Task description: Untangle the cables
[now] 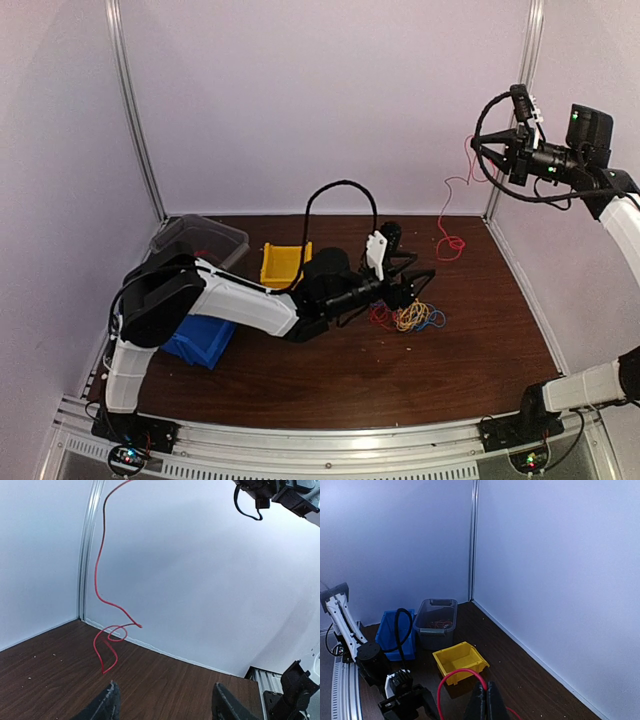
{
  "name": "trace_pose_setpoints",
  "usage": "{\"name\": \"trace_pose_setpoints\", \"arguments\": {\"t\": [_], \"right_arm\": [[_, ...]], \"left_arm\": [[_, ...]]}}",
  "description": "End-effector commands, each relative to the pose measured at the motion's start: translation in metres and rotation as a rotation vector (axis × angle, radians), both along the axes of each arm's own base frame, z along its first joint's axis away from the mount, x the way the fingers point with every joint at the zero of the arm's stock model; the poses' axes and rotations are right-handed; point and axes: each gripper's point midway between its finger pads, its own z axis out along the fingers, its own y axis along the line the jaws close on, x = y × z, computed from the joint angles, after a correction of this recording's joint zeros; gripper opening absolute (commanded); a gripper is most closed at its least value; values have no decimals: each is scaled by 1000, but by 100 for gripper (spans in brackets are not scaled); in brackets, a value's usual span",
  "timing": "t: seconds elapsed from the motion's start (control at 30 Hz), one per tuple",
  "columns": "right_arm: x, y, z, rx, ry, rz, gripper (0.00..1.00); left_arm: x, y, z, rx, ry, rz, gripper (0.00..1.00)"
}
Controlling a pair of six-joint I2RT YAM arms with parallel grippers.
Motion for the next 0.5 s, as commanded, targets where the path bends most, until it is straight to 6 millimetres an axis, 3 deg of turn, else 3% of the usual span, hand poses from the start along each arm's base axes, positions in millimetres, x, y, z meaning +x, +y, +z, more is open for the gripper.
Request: {"name": "trace_pose_setpoints", "arguments": {"t": [0.0,0.33,0.47], "right_arm": [[-10,5,11,27,-19,36,0],[-25,12,28,63,-14,96,0],[-29,12,35,70,-23,105,0]], "left_arm": [[11,-17,2,-33,11,13,64],[29,-40,-35,91,8,62,62],[14,-42,-49,107,41,-29,56]]}}
